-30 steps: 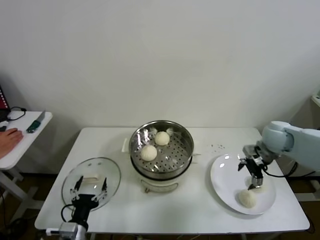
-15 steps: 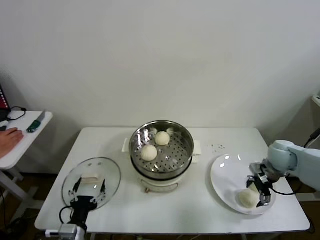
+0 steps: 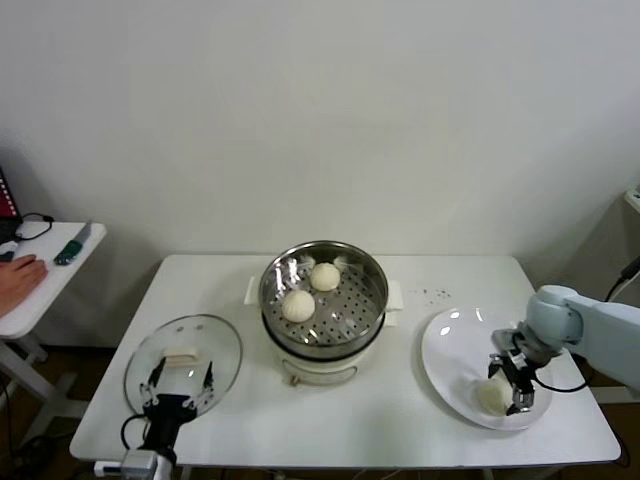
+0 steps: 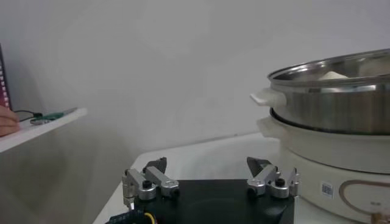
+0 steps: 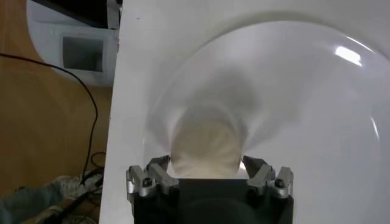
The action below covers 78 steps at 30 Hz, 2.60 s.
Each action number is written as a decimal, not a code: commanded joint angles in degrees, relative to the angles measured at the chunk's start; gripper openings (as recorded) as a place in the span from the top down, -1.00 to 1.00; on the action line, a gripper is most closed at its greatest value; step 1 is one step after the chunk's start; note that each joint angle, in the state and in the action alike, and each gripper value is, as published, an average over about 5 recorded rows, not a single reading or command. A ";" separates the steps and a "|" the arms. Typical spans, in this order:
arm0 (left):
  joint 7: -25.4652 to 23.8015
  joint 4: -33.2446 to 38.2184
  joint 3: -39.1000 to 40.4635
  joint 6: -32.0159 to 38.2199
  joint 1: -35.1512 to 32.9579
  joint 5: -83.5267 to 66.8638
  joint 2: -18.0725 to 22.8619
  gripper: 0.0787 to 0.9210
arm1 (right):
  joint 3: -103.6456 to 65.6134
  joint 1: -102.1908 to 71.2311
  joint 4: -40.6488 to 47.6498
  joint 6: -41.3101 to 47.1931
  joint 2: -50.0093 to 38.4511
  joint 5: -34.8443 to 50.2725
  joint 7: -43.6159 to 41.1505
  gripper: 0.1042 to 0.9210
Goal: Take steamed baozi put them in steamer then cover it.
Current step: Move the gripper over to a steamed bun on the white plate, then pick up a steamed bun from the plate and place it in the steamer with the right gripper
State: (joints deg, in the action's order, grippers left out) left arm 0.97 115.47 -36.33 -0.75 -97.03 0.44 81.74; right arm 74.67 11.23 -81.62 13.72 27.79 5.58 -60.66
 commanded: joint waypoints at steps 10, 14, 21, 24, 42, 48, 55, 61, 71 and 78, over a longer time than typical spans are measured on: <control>0.02 0.26 0.03 -0.07 0.18 -0.63 -0.05 -0.77 | -0.20 -0.31 0.77 -0.27 0.66 -0.49 -0.63 -0.43; 0.04 0.33 -0.01 -0.02 0.14 -0.97 -0.08 -0.77 | -0.42 0.40 0.88 -0.69 0.71 -0.42 -0.65 -0.39; 0.04 0.39 0.19 -0.01 0.28 -1.10 -0.26 -0.77 | 6.46 14.46 1.59 -7.31 4.00 -0.35 -2.80 -0.39; 0.18 0.41 0.33 -0.04 0.34 -0.90 -0.35 -0.77 | 12.40 25.82 2.59 -14.56 8.21 -1.05 -4.28 -0.39; 0.18 0.49 1.02 0.09 -0.03 0.75 -0.54 -0.77 | 11.05 42.31 4.96 -41.02 34.62 -4.07 -7.85 -0.41; 0.10 1.13 0.83 -0.35 -0.34 0.84 -1.04 -0.77 | 7.81 35.63 5.44 -43.67 41.71 -9.65 -7.32 -0.42; -0.06 0.80 0.32 -0.10 -0.03 1.30 -1.55 -0.77 | 5.44 26.68 6.33 -43.95 46.70 -13.39 -7.71 -0.41; -0.02 0.21 0.57 0.10 0.42 2.67 -1.52 -0.77 | 5.98 22.34 7.36 -43.72 49.74 -12.25 -7.86 -0.42; -0.01 -0.30 0.57 -0.14 1.26 2.16 -1.74 -0.77 | 7.37 20.19 7.97 -43.96 50.81 -11.66 -7.83 -0.43; 0.05 -0.65 0.75 -0.71 2.14 1.71 -2.24 -0.77 | 7.52 19.87 8.13 -44.00 50.64 -11.77 -7.73 -0.45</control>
State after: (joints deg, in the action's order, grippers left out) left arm 1.00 115.01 -35.61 -1.31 -95.30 2.17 79.78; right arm 82.22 32.78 -73.67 -29.68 76.82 -5.97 -68.38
